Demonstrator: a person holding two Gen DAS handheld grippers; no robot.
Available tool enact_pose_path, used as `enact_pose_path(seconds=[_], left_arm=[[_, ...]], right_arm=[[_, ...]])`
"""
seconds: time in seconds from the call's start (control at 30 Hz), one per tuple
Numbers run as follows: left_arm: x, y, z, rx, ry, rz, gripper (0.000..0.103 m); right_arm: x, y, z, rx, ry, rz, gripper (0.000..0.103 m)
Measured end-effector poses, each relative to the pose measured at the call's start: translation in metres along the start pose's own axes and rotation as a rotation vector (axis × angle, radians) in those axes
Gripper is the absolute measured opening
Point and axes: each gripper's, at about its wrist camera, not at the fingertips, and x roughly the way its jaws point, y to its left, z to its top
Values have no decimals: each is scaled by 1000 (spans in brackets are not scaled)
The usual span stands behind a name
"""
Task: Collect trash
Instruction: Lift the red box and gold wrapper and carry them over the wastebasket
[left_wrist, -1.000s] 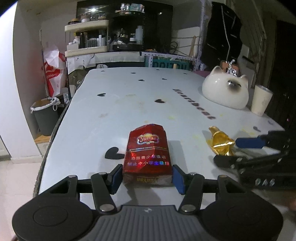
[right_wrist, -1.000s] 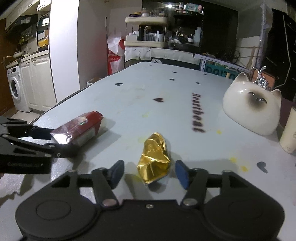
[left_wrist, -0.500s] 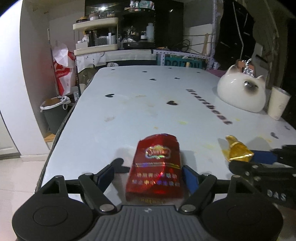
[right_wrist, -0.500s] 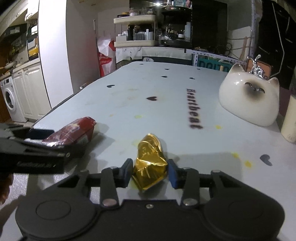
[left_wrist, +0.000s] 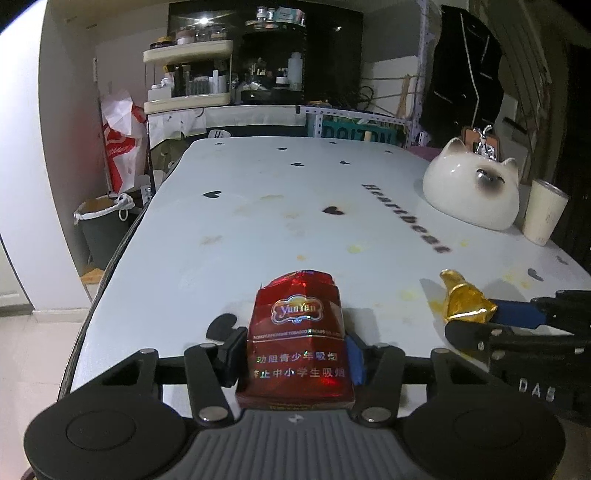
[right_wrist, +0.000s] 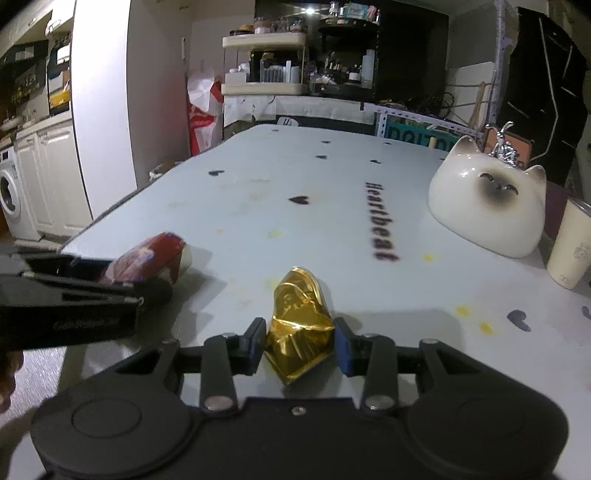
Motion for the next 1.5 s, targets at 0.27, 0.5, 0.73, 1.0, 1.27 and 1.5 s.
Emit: enact_pose_path(seconds=[0.27, 0.5, 0.73, 1.0, 1.27, 1.5], left_arm=[[-18, 0, -10, -13, -28, 18, 54], [-40, 3, -21, -30, -53, 15, 54], [-65, 10, -37, -63, -58, -23, 54], [-102, 23, -52, -77, -89, -38, 54], [-134, 38, -63, -85, -101, -58, 54], [-163, 56, -72, -87, -115, -67, 54]], right_arm=[[-6, 3, -4, 31, -9, -17, 40], [-22, 12, -12, 40, -19, -45, 40], [-65, 21, -23, 62, -104, -74, 40], [-103, 43, -38, 85, -127, -85, 40], [-136, 67, -44, 76, -147, -92, 40], [-158, 86, -51, 94, -156, -97, 40]])
